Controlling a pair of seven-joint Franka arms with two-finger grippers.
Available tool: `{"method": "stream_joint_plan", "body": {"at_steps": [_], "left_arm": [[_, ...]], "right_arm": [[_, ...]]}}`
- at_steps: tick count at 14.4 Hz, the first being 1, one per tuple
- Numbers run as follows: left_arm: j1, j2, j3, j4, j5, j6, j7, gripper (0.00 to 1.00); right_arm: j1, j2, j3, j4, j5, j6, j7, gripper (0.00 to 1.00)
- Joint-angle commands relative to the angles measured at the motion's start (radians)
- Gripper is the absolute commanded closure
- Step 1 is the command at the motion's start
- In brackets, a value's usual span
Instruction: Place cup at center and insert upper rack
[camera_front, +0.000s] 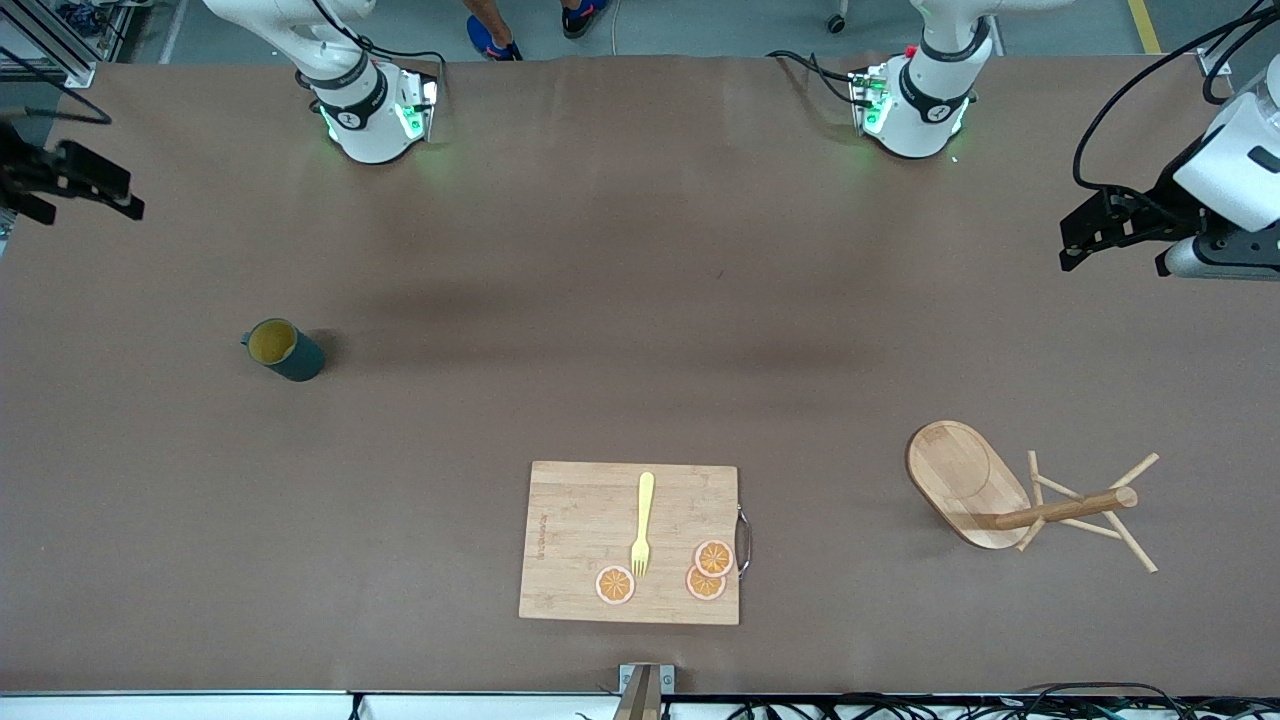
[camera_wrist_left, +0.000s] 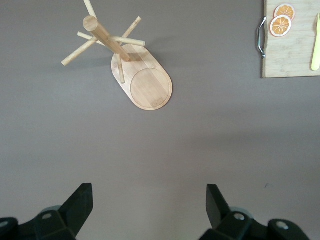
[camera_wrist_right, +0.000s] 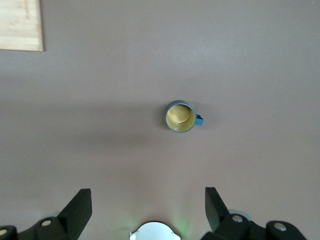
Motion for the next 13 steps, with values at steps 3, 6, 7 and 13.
{"method": "stream_joint_plan", "body": {"at_steps": [3, 6, 7, 13], "left_arm": [[0.006, 0.027, 0.000, 0.027, -0.035, 0.005, 0.002, 0.00], [0.006, 0.050, 0.000, 0.027, -0.035, 0.034, -0.004, 0.00], [0.006, 0.053, 0.000, 0.027, -0.035, 0.045, -0.004, 0.00], [0.006, 0.055, 0.000, 0.027, -0.035, 0.051, -0.001, 0.00]], "right_arm": [[-0.005, 0.221, -0.004, 0.044, 0.000, 0.087, -0.038, 0.00], [-0.013, 0.218, -0.004, -0.122, 0.002, 0.254, -0.185, 0.00], [-0.035, 0.217, -0.004, -0.183, 0.002, 0.321, -0.257, 0.00], [-0.138, 0.214, -0.004, -0.487, 0.011, 0.647, -0.579, 0.00]]}}
